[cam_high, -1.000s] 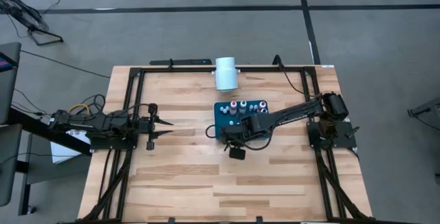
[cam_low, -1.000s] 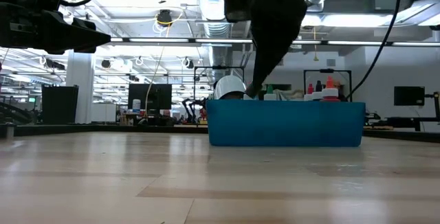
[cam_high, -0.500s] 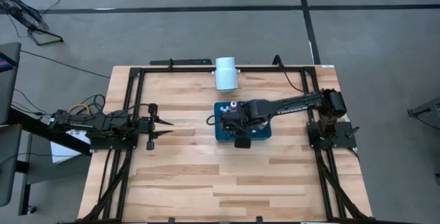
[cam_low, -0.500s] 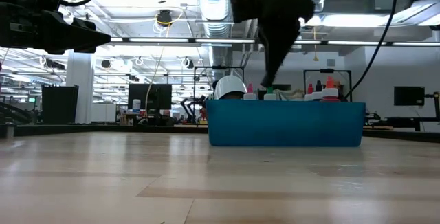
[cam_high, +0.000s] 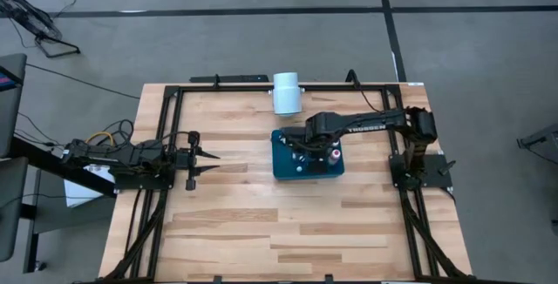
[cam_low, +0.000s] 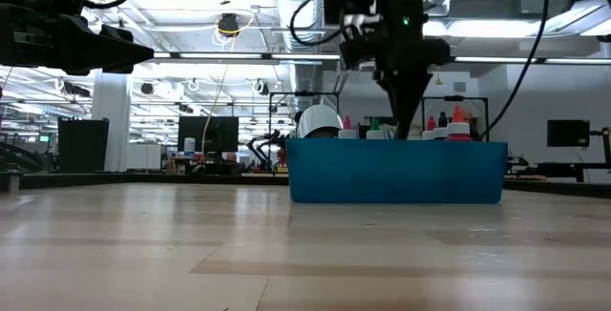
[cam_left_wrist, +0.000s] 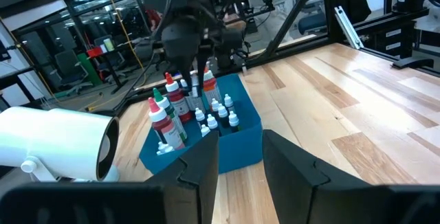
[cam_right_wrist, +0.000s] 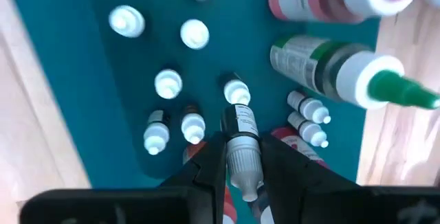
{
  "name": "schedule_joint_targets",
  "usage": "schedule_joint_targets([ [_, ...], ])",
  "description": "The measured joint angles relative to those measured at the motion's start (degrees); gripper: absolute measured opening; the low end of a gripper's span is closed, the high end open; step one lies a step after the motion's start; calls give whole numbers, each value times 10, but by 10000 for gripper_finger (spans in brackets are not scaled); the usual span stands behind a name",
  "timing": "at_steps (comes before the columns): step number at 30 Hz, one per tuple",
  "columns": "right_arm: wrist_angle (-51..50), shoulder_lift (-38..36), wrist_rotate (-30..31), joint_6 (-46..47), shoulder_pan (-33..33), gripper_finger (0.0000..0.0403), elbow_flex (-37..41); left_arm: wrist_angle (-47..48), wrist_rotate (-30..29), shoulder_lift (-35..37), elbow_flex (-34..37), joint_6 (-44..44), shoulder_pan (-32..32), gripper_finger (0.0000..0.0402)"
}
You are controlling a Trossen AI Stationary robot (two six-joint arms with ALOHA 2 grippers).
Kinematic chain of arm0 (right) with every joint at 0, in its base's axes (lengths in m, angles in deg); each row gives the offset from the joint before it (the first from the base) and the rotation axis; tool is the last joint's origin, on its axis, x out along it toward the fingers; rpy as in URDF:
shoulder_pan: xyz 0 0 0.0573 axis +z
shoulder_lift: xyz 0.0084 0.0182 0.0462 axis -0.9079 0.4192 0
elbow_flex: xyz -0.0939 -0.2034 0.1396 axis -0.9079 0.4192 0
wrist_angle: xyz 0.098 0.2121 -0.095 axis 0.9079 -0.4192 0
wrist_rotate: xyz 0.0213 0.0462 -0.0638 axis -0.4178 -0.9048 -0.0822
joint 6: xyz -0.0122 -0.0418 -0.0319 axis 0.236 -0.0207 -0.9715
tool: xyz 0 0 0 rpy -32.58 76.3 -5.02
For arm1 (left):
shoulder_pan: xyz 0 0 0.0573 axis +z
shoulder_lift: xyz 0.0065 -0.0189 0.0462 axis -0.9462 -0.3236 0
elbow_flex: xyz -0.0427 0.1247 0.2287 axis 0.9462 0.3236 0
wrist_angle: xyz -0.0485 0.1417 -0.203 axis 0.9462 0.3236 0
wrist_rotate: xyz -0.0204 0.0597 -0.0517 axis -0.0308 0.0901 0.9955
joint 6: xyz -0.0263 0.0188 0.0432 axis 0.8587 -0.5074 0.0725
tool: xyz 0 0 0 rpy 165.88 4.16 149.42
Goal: Pick & Place food coloring
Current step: Put the small black food coloring bottle into the blue bin
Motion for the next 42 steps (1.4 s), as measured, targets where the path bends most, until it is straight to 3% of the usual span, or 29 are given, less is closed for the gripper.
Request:
schedule_joint_targets([
  [21,51,0,-17,-40,-46,69,96,0,0,0,0,0,0,105],
  [32,75,58,-17,-75,-45,69,73,0,0,0,0,0,0,105],
  [42,32,64,-15,-75,-47,69,45,0,0,0,0,0,0,105],
])
